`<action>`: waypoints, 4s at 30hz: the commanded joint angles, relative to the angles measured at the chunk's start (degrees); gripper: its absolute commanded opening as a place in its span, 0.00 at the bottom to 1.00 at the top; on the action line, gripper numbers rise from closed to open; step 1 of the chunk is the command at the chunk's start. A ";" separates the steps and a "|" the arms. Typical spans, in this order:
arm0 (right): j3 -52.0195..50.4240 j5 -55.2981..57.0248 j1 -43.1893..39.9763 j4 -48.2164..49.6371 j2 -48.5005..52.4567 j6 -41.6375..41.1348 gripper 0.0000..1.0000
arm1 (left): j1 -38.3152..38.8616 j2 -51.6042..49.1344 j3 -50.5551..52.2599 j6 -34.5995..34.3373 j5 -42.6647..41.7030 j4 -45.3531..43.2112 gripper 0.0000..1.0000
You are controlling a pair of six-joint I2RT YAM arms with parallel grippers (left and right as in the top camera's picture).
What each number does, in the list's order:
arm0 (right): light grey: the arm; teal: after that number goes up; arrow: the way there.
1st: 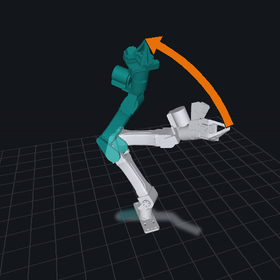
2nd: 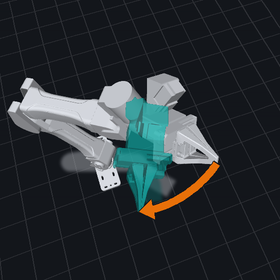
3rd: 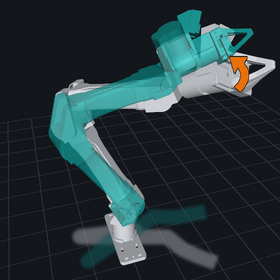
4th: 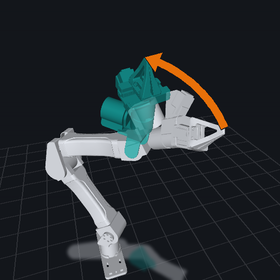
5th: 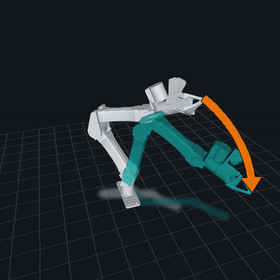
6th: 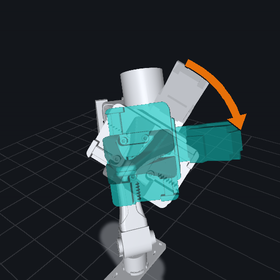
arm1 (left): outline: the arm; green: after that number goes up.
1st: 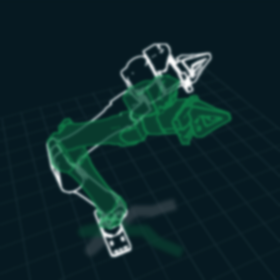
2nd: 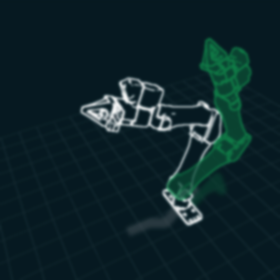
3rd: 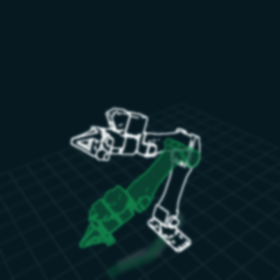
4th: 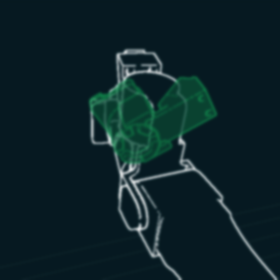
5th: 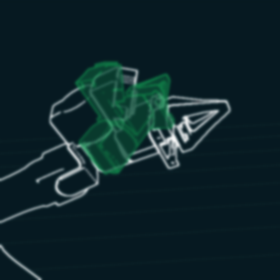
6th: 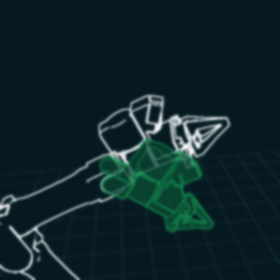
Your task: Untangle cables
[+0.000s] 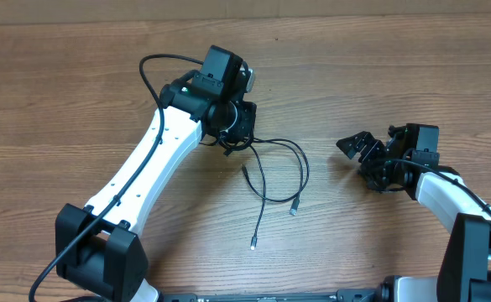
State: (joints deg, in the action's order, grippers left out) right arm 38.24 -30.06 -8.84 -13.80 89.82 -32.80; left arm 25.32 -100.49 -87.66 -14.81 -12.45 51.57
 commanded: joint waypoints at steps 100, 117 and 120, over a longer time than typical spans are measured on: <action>1.70 -14.14 4.98 -9.25 -0.79 3.85 0.96 | -0.48 -0.68 35.76 -41.40 14.36 -31.08 0.05; 10.14 -5.84 18.05 -4.72 -0.79 10.10 0.99 | -0.48 -0.68 35.76 -7.41 3.39 -36.83 0.04; 10.12 -3.02 20.11 -4.96 -0.79 10.12 0.99 | -0.44 -0.68 35.76 0.52 -1.31 -36.76 0.04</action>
State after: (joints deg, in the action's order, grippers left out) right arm 47.57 -37.69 9.98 -18.92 89.25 -23.66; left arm 24.38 -100.40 -52.73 -27.33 -6.28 14.72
